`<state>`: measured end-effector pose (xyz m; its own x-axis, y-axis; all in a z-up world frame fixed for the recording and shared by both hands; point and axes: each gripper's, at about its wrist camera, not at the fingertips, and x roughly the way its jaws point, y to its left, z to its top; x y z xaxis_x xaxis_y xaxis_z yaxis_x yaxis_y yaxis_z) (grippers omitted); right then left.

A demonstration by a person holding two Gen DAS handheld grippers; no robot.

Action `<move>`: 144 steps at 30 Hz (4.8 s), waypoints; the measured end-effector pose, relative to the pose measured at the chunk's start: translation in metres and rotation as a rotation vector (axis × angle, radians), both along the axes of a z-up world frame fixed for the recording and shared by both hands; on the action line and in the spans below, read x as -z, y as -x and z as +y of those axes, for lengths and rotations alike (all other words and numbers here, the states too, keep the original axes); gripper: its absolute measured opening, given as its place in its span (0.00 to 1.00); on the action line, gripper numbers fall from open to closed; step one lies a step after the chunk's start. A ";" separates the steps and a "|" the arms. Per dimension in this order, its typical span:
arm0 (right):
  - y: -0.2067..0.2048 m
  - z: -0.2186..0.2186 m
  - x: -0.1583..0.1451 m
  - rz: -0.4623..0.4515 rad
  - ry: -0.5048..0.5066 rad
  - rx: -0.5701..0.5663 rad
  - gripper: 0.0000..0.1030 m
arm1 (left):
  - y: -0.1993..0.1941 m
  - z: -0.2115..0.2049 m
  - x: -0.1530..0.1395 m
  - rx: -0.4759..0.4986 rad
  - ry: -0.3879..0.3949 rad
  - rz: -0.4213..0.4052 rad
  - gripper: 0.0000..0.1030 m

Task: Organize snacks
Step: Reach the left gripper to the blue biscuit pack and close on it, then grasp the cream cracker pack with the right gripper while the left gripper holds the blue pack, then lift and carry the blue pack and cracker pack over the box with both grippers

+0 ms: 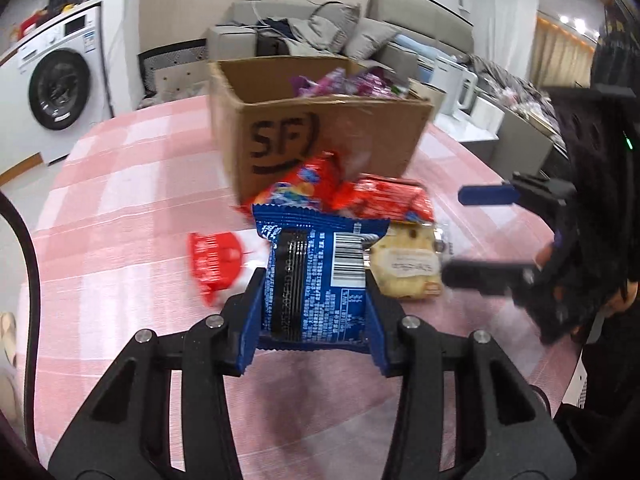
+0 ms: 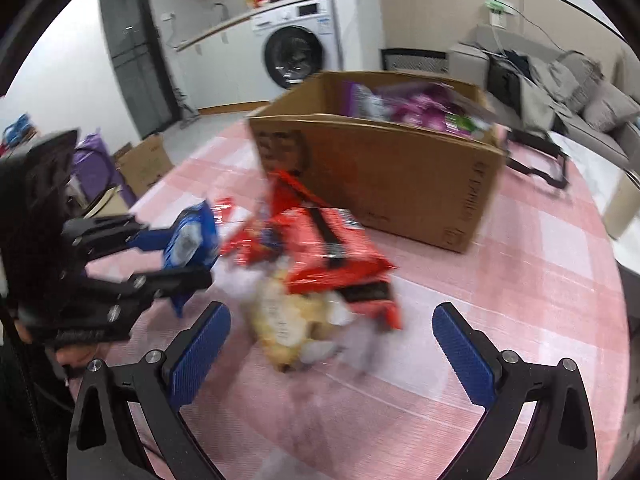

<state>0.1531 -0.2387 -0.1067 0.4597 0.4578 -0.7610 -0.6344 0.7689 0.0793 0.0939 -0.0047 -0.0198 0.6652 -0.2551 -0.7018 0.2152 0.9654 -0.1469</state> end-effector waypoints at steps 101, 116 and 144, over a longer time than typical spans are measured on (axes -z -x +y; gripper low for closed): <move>0.018 0.008 -0.021 -0.087 -0.187 -0.047 0.56 | 0.027 0.013 -0.051 -0.145 0.085 -0.129 0.40; -0.005 -0.031 -0.066 -0.142 -0.253 0.108 0.56 | -0.001 -0.010 -0.083 -0.131 0.039 -0.165 0.40; -0.077 -0.039 -0.109 -0.144 -0.245 0.226 0.56 | -0.115 -0.026 -0.110 -0.108 -0.033 -0.157 0.40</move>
<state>0.2302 -0.2782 0.0024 0.6647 0.4929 -0.5614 -0.4687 0.8603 0.2004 0.2085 -0.0308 0.0904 0.7892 -0.1548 -0.5943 0.1276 0.9879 -0.0878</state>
